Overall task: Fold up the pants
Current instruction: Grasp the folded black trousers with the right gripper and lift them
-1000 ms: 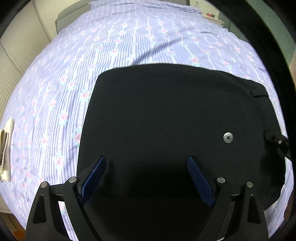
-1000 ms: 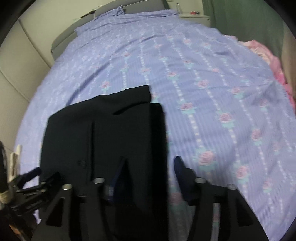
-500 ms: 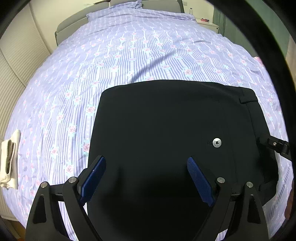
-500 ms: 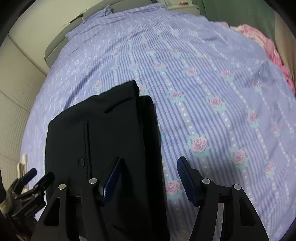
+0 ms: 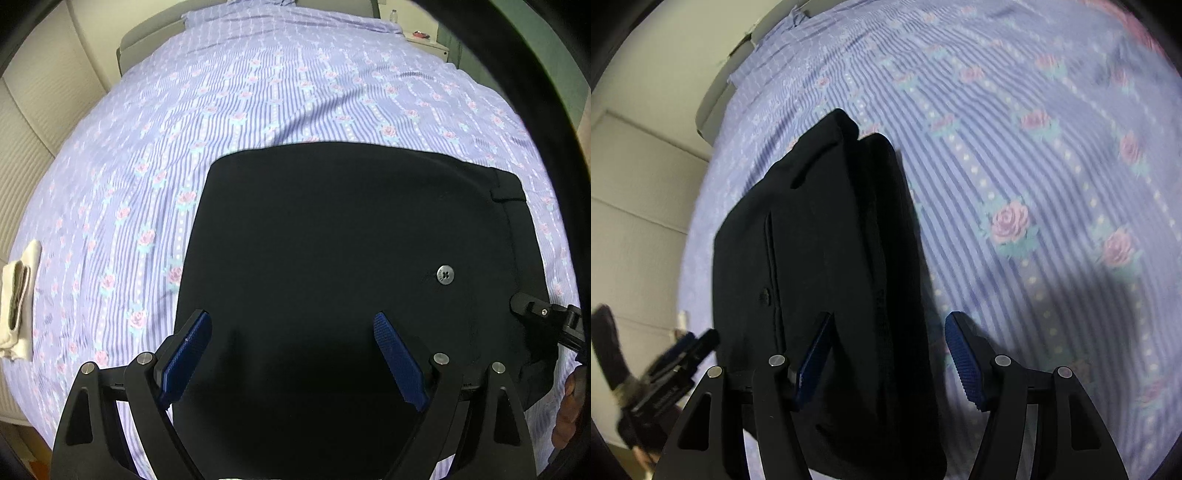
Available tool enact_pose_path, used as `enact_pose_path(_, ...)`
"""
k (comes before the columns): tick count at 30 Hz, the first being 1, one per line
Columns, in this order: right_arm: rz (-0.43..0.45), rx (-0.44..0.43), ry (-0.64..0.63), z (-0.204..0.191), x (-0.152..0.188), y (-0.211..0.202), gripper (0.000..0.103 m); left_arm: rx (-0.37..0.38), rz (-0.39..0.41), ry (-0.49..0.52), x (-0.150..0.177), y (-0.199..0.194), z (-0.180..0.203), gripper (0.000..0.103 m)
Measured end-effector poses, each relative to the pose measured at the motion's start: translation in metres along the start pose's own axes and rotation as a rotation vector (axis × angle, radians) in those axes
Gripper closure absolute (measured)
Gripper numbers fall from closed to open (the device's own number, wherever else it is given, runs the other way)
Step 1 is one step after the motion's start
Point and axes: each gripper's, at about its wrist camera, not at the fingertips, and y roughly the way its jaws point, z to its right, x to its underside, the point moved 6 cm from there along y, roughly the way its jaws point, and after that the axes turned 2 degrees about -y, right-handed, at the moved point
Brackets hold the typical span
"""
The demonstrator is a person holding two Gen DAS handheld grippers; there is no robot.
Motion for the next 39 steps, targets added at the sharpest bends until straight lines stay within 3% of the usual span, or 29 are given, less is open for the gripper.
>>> enact_pose_path(9, -0.075, -0.155, -0.038, -0.005, -0.009, 0.026, 0.040, 0.010, -0.010, 0.002, -0.007, 0.013, 0.009, 0.013)
enact_pose_path(14, -0.108, -0.173, -0.053, -0.014, -0.017, 0.042, 0.040, 0.034, -0.021, -0.025, -0.016, 0.018, 0.011, 0.013)
enact_pose_path(22, -0.102, -0.016, -0.141, -0.034, -0.017, 0.043, 0.055, 0.007, -0.007, -0.005, -0.023, 0.018, 0.003, 0.013)
enact_pose_path(28, -0.048, 0.128, -0.214, -0.059, -0.012, 0.031, 0.063, -0.005, 0.013, -0.004, -0.023, 0.015, -0.011, 0.013)
enact_pose_path(31, -0.010, 0.198, -0.261, -0.078, -0.006, 0.018, 0.067, 0.064, 0.021, -0.021, -0.022, 0.010, -0.028, 0.013)
enact_pose_path(35, 0.017, 0.294, -0.310, -0.096, 0.000, 0.011, 0.069, 0.095, 0.021, -0.070, -0.021, 0.005, -0.072, 0.013)
enact_pose_path(39, 0.017, 0.358, -0.311, -0.091, -0.004, 0.013, 0.069, 0.139, -0.012, -0.137, -0.015, 0.014, -0.112, 0.013)
